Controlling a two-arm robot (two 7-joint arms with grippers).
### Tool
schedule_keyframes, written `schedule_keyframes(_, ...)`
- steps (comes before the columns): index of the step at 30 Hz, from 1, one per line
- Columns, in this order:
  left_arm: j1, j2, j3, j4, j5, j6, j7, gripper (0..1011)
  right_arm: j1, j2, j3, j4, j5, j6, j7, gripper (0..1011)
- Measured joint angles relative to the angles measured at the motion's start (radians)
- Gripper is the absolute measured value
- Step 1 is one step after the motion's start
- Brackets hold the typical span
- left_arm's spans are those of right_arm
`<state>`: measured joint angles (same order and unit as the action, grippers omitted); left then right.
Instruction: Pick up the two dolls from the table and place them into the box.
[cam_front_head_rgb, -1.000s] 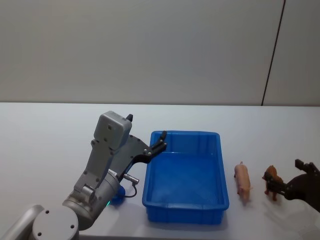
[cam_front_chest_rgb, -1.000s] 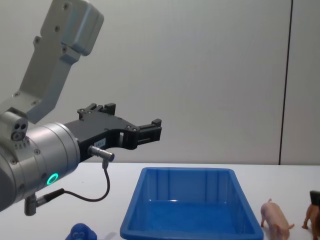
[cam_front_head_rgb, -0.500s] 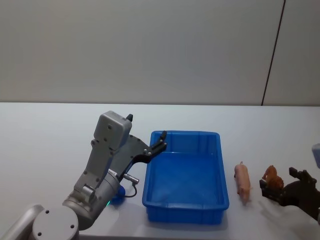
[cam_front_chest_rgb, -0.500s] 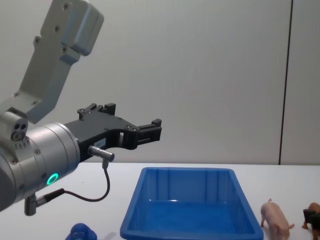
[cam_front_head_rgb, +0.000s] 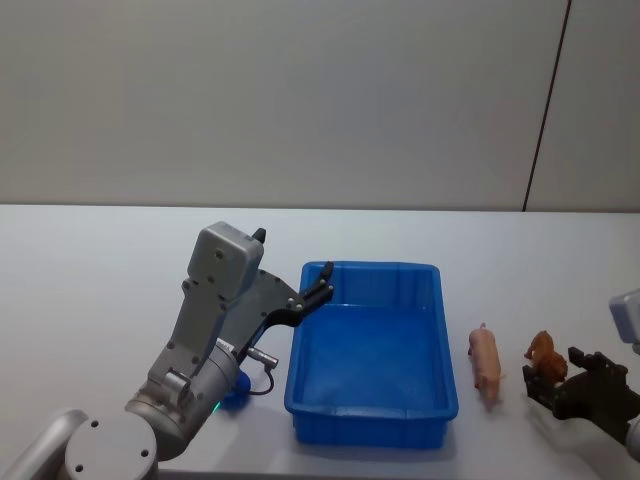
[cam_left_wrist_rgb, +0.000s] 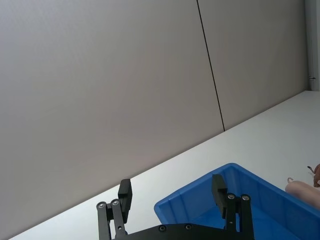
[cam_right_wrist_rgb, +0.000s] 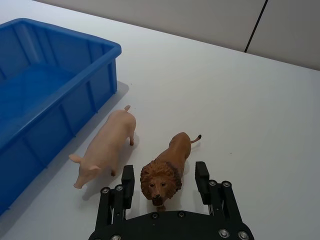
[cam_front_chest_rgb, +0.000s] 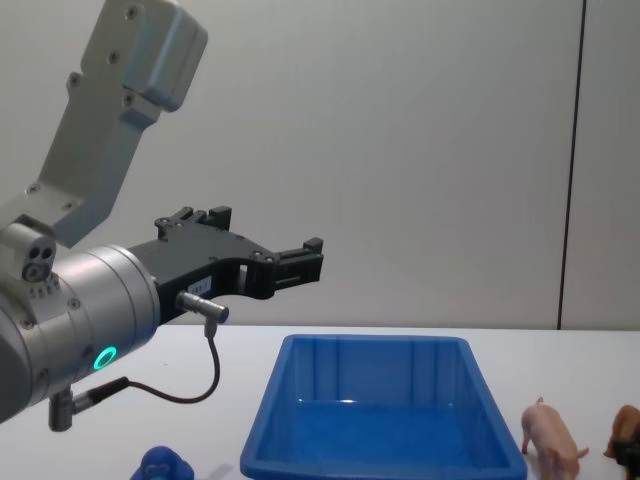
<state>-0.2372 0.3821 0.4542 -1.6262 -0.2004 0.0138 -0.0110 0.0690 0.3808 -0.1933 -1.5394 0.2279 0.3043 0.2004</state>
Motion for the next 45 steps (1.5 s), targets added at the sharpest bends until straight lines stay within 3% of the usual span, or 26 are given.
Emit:
schedule_keyframes(11, 0.0, 0.0, 0.0, 0.0, 0.0, 0.0, 0.0, 1003, 0.006, -0.007, -0.003, 0.012, -0.007, 0.006, -0.008, 439)
schedule_keyframes(17, 0.0, 0.0, 0.0, 0.0, 0.0, 0.0, 0.0, 1003, 0.008, -0.009, -0.003, 0.012, -0.01, -0.012, -0.013, 435)
schedule_keyframes(32, 0.0, 0.0, 0.0, 0.0, 0.0, 0.0, 0.0, 1003, 0.03, -0.019, 0.002, -0.028, -0.021, -0.117, -0.02, 435)
schedule_keyframes(45, 0.0, 0.0, 0.0, 0.0, 0.0, 0.0, 0.0, 1003, 0.077, -0.045, -0.014, -0.083, -0.032, -0.181, 0.063, 435)
